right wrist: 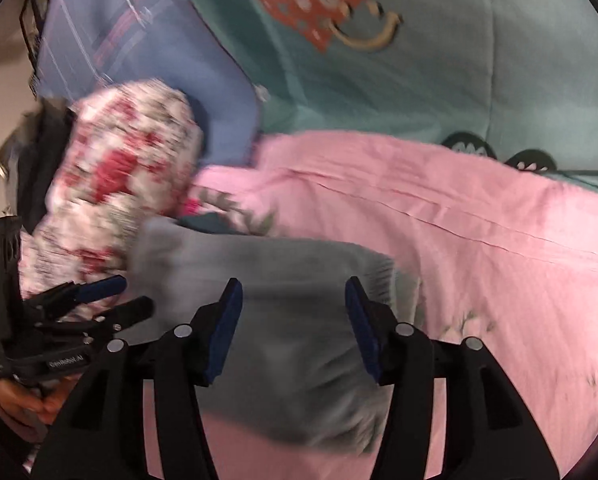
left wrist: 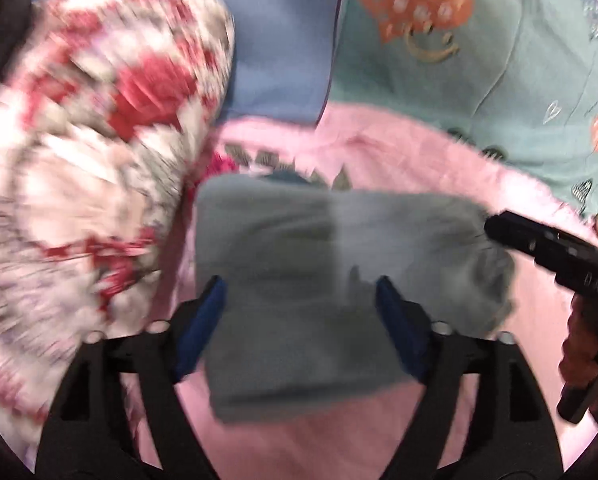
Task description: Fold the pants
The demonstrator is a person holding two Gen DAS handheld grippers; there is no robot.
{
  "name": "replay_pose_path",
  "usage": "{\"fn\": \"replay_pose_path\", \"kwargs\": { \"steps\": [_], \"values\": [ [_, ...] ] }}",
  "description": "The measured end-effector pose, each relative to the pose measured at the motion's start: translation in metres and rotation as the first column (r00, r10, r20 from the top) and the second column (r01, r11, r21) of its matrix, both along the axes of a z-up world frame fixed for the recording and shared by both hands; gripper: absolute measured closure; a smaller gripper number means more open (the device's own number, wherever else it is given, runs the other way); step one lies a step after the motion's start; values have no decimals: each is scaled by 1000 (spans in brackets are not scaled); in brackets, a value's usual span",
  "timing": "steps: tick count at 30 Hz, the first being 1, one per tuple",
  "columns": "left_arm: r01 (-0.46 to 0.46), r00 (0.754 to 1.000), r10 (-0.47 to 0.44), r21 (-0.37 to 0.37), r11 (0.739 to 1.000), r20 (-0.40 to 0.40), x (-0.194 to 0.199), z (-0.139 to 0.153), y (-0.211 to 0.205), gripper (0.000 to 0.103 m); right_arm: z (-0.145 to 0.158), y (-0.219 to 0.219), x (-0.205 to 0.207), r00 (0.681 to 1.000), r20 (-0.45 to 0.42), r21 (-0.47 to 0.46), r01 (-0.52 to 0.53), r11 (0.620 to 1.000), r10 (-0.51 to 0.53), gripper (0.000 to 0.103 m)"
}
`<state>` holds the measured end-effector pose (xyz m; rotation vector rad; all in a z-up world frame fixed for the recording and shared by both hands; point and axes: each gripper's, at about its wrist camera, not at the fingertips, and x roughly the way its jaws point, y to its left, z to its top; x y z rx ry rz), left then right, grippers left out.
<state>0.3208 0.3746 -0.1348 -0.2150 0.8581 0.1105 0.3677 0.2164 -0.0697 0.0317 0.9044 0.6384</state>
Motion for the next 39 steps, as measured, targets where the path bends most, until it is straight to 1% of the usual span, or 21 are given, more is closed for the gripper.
{"fn": "replay_pose_path", "kwargs": {
  "steps": [1, 2, 3, 4, 5, 8, 11, 13, 16, 20, 23, 31, 39],
  "values": [
    [-23, 1000, 23, 22, 1000, -3, -9, 9, -3, 6, 10, -3, -14, 1000, 17, -13, 20, 1000, -19, 34],
    [-35, 999, 36, 36, 999, -7, -16, 16, -6, 6, 17, -4, -25, 999, 29, -33, 42, 999, -41, 25],
    [-41, 999, 41, 40, 998, -12, -28, 24, -10, 6, 22, -8, -38, 998, 34, -49, 58, 997, -56, 21],
    [-42, 999, 43, 42, 998, -21, -37, 29, -13, 5, 28, -11, -50, 997, 34, -60, 66, 996, -64, 11],
    [-43, 999, 45, 48, 998, -31, -43, 36, -17, 4, 35, -14, -64, 997, 31, -75, 77, 994, -75, 3],
    [-60, 996, 65, 84, 995, -56, -76, 50, -27, 3, 48, -24, -105, 995, 38, -96, 93, 991, -90, 1],
    [-72, 995, 80, 116, 991, -67, -114, 65, -34, 3, 55, -30, -139, 995, 60, -141, 93, 986, -85, 1],
    [-67, 996, 75, 129, 989, -56, -145, 76, -40, 2, 58, -35, -161, 993, 86, -168, 89, 982, -76, 1],
    [-59, 997, 66, 144, 988, -39, -177, 88, -49, 2, 61, -41, -190, 992, 107, -197, 92, 976, -72, 1],
    [-38, 999, 41, 143, 989, -22, -209, 97, -59, 2, 63, -53, -217, 991, 80, -188, 120, 975, -106, 1],
    [-20, 1000, 23, 155, 988, -16, -223, 100, -65, 2, 64, -57, -233, 989, 79, -197, 137, 971, -124, 1],
    [13, 1000, -11, 158, 987, -17, -253, 102, -73, 2, 70, -57, -262, 989, 84, -207, 139, 968, -124, 1],
    [37, 999, -34, 160, 986, -17, -264, 101, -78, 2, 72, -54, -275, 989, 95, -220, 133, 966, -115, 1]
  ]
}}
